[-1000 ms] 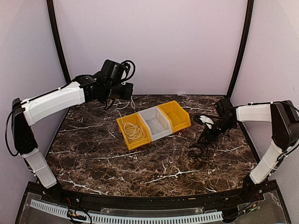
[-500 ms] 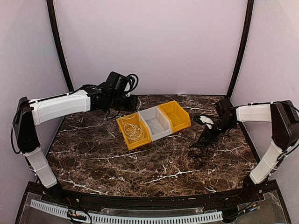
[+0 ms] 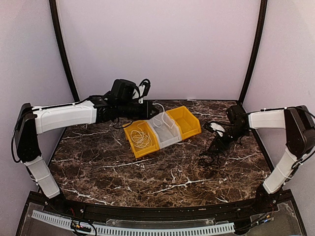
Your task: Untangle the cables
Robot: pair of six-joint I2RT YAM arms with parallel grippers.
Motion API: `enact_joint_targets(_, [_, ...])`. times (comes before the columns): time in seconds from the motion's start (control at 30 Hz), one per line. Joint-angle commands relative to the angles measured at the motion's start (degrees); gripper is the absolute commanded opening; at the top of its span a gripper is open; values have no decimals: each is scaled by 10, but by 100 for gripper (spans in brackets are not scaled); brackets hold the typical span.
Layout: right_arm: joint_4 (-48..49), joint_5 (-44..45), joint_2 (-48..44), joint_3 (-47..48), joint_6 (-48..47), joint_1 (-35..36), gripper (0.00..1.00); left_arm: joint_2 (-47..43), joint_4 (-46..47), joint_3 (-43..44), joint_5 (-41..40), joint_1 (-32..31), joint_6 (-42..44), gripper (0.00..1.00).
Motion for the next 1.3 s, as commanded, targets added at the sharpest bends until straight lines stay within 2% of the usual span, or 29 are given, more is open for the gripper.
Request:
enact_joint_targets(0.0, [1, -16, 13, -2, -1, -3, 60, -42, -27, -68, -62, 16, 5, 0])
enact_joint_targets(0.13, [0, -17, 15, -3, -1, -3, 60, -44, -23, -111, -86, 31, 3, 0])
enact_joint_targets(0.33, [-3, -16, 13, -7, -2, -3, 60, -40, -45, -111, -145, 38, 9, 0])
enact_joint_targets(0.53, [-6, -17, 12, -7, -2, -3, 60, -36, -141, -92, -219, 59, 6, 0])
enact_joint_targets(0.73, [-9, -23, 19, -4, -2, -3, 60, -82, -198, -94, -272, 66, 33, 0])
enact_joint_targets(0.83, [-9, -27, 24, -1, -2, -3, 60, -103, -181, -110, -264, 66, 46, 0])
enact_joint_targets(1.13, [-16, -26, 19, -1, -2, -3, 59, -47, -122, -92, -199, 66, 26, 0])
enact_joint_targets(1.27, [-16, -26, 19, 0, -2, -3, 60, -29, -150, -66, -207, 66, 31, 0])
